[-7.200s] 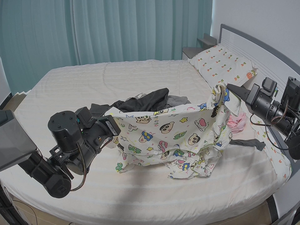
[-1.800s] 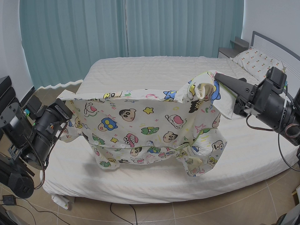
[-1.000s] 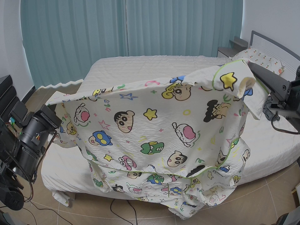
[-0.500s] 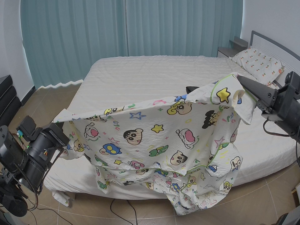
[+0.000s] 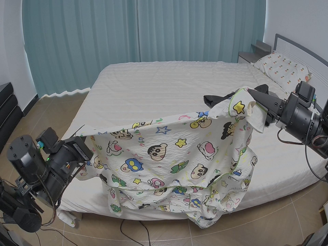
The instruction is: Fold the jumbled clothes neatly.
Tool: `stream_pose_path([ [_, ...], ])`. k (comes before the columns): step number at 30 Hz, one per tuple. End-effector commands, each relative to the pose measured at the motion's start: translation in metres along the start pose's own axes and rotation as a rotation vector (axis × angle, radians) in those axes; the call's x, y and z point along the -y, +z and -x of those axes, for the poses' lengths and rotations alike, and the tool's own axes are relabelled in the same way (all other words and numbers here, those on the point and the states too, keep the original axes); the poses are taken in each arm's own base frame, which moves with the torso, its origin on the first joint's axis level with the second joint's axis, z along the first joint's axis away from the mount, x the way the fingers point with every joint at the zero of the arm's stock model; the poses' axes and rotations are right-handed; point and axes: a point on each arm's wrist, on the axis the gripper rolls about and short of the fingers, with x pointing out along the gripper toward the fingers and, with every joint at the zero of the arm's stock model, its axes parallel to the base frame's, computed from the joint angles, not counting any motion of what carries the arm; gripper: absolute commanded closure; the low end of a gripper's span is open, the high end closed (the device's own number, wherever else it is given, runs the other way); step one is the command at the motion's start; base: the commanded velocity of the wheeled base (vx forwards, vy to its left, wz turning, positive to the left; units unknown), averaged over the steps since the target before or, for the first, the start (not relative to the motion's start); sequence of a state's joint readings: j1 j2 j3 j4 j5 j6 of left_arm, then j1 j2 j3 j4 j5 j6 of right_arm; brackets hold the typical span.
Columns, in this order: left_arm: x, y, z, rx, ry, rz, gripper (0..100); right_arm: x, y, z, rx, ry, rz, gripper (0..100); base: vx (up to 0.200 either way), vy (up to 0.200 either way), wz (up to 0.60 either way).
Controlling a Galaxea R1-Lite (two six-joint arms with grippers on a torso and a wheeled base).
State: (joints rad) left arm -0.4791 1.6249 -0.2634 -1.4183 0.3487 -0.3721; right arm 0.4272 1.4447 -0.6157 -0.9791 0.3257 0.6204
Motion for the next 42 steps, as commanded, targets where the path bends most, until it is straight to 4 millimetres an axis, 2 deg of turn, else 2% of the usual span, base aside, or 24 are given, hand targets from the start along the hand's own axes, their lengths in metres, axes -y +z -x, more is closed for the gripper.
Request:
stream_pose_path([
  [1,0.004,-0.009,-0.023,-0.012,0.012,-0.005,100,0.017,0.001,-0.016,0.005,-0.039,0.001,100,0.2,0.0,0.0],
  [13,0.0,-0.021,-0.071,0.008,0.059,-0.017,100,0.047,0.01,-0.048,0.028,-0.095,0.024,100,0.2,0.0,0.0],
  [18,-0.006,-0.029,-0.085,-0.016,0.088,-0.028,100,0.058,0.006,-0.061,0.016,-0.108,0.018,100,0.2,0.0,0.0],
  [20,-0.011,-0.038,-0.098,-0.039,0.114,-0.038,100,0.071,-0.001,-0.073,0.008,-0.147,0.008,100,0.2,0.0,0.0],
  [26,-0.017,-0.054,-0.122,-0.056,0.135,-0.045,100,0.094,-0.014,-0.087,-0.006,-0.193,-0.004,100,0.2,0.0,0.0],
  [28,-0.022,-0.064,-0.135,-0.058,0.151,-0.048,100,0.106,-0.019,-0.096,0.0,-0.207,-0.004,100,0.0,0.0,0.0],
  [30,-0.024,-0.067,-0.139,-0.059,0.156,-0.05,100,0.112,-0.021,-0.099,-0.001,-0.217,-0.005,100,0.0,0.0,0.0],
  [31,-0.029,-0.077,-0.148,-0.076,0.17,-0.059,100,0.121,-0.027,-0.105,-0.003,-0.239,-0.008,100,0.0,0.0,0.0],
  [34,-0.037,-0.09,-0.161,-0.107,0.197,-0.07,100,0.134,-0.036,-0.115,-0.011,-0.263,-0.014,100,0.0,0.0,0.0],
  [37,-0.043,-0.097,-0.172,-0.114,0.215,-0.073,100,0.145,-0.044,-0.122,-0.018,-0.285,-0.019,100,0.0,0.0,0.0],
  [42,-0.058,-0.117,-0.193,-0.147,0.255,-0.085,100,0.174,-0.058,-0.143,0.009,-0.357,-0.018,100,0.0,0.0,0.0],
])
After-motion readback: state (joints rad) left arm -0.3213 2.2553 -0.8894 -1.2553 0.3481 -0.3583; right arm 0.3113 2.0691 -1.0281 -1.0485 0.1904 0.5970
